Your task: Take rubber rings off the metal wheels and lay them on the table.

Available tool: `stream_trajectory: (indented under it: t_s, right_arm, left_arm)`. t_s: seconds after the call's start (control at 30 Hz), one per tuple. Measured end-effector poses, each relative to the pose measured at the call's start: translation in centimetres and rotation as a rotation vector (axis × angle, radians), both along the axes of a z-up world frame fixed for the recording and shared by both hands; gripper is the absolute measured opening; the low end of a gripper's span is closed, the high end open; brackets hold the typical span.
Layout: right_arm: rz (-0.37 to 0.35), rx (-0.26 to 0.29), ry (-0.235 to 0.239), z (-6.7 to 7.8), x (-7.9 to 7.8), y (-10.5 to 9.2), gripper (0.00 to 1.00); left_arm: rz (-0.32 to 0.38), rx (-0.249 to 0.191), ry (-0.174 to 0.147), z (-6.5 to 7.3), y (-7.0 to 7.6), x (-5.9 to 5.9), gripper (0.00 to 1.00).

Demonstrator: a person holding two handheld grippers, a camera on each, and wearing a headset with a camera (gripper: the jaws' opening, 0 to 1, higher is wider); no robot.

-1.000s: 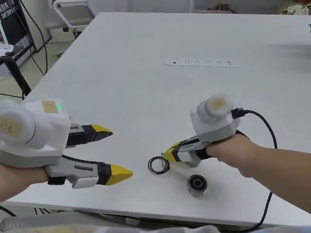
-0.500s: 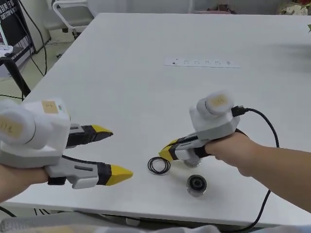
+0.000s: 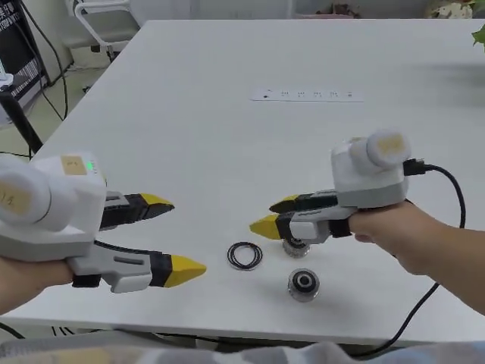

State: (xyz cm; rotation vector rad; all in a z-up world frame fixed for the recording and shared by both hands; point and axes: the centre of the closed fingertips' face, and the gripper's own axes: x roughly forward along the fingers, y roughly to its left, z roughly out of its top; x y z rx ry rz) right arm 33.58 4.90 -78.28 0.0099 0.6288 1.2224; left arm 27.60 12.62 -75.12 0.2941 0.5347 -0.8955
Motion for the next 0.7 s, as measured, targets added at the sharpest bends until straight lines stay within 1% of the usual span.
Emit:
stream_trajectory:
  t_s: [0.1, 0.17, 0.33, 0.4, 0.5, 0.6, 0.7]
  right_arm:
    - [-0.02, 0.024, -0.024, 1.0, -0.1, -1.0, 0.44]
    - [-0.025, 0.029, -0.04, 1.3, -0.2, -1.7, 0.47]
    - [-0.034, 0.034, -0.082, 1.7, -0.7, -3.5, 0.55]
    - [-0.038, 0.036, -0.091, 1.9, -1.0, -4.1, 0.59]
    - [-0.042, 0.038, -0.127, 2.3, -1.2, -5.1, 0.65]
    - [-0.041, 0.039, -0.155, 2.6, -1.6, -5.9, 0.69]
    - [-0.05, 0.042, -0.177, 2.8, -1.9, -6.8, 0.69]
  left_arm:
    - [-0.003, 0.0, 0.0, 0.1, -0.1, 0.0, 0.63]
    - [-0.004, 0.0, 0.0, 0.1, -0.2, 0.0, 0.63]
    - [-0.008, -0.003, -0.002, 0.1, -0.4, 0.1, 0.63]
    - [-0.009, -0.003, -0.002, 0.2, -0.5, 0.1, 0.63]
    - [-0.011, -0.004, -0.004, 0.3, -0.5, 0.1, 0.63]
    - [-0.011, -0.004, -0.003, 0.3, -0.6, 0.1, 0.63]
    - [-0.012, -0.003, -0.003, 0.3, -0.6, 0.0, 0.63]
